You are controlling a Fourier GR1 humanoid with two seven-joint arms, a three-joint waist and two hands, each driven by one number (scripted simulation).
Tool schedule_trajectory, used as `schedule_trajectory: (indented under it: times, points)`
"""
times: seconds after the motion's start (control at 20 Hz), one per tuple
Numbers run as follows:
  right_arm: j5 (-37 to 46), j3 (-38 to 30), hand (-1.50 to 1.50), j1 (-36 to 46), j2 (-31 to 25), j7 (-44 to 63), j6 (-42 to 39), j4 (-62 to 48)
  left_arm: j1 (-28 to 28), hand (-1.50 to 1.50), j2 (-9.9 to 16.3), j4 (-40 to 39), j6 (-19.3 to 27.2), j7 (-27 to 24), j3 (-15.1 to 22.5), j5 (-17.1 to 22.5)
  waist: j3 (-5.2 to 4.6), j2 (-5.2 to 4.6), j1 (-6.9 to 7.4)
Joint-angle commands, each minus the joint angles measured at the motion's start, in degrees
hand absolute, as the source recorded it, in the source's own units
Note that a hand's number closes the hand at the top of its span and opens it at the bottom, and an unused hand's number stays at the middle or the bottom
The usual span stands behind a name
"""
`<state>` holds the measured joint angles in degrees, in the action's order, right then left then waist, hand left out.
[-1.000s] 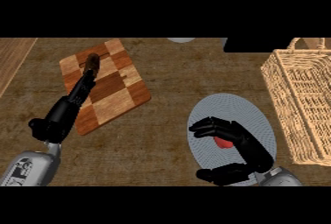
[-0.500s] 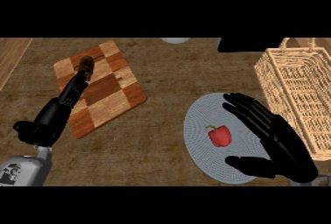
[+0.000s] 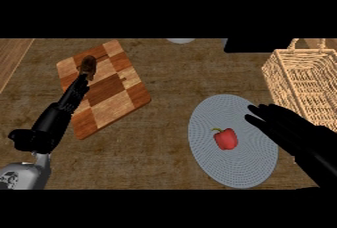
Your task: Pick the bell pepper from the placemat and place it in the basket
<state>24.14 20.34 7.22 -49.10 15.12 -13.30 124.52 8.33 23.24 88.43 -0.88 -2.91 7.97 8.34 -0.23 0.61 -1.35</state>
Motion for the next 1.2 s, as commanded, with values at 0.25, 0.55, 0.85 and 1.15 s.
schedule_trajectory:
  times: [0.25,0.55,0.85,1.15]
  points:
    - [-13.24,-16.69,-1.5,-9.45,-4.57,5.07,-13.25,12.82,-0.21,0.0,-1.93,2.33,-0.84,3.3,-1.08,-1.35,0.24,-0.42,0.56]
    - [-7.69,-20.56,-1.5,-9.43,1.99,-2.34,-17.34,6.9,3.29,0.0,-3.41,-2.41,-3.79,1.04,-3.44,-3.09,0.24,-0.59,1.07]
    - [2.38,-10.79,-1.5,-6.75,11.11,-6.14,-10.81,-2.21,0.27,0.0,-5.07,4.76,-2.92,4.95,-1.56,-4.02,0.28,-0.63,2.07]
    - [10.73,-6.48,-1.5,-7.5,18.73,-13.72,-4.49,-10.99,2.91,0.0,-5.05,-1.1,-5.17,1.12,-5.2,-4.56,0.25,-0.67,1.47]
